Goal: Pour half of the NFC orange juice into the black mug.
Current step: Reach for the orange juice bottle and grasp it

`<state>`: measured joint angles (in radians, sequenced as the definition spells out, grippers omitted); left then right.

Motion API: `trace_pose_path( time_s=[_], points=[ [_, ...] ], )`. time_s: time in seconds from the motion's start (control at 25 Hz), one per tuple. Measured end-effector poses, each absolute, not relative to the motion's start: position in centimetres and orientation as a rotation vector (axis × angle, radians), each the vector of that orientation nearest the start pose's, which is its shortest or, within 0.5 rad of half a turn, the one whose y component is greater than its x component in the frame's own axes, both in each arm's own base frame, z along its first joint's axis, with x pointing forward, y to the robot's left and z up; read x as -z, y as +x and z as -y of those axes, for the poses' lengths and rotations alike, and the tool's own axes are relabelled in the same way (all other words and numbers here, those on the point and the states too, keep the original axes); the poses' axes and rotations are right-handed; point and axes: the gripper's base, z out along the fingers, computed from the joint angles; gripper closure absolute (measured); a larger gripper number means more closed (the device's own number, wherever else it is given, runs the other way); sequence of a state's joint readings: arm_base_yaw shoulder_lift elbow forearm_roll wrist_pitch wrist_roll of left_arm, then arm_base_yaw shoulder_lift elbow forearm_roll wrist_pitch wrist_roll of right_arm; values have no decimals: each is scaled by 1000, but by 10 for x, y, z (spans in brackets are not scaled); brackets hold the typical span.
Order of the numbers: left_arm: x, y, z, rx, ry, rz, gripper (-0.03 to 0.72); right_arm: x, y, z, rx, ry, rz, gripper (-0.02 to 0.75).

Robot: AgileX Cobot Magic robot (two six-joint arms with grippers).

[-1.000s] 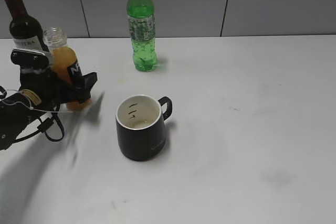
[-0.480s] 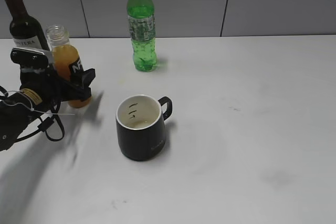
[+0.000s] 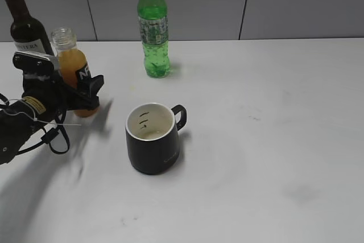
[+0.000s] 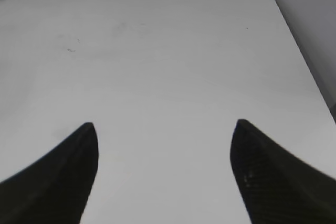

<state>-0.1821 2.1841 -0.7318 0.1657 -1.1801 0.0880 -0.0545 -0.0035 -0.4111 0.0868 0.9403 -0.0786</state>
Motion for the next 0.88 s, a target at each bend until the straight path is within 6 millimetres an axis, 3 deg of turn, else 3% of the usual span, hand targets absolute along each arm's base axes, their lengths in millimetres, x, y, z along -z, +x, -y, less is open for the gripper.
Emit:
trace_pose_path(
  time_s=[0.6,0.88],
  points=[
    [-75,346,80,164,434,-1707,218,-262,9,-6,-18,-18,-2006,143],
    [-109,346,87,188,525,-1599,218,-262,9,-6,-18,-18,-2006,143]
  ],
)
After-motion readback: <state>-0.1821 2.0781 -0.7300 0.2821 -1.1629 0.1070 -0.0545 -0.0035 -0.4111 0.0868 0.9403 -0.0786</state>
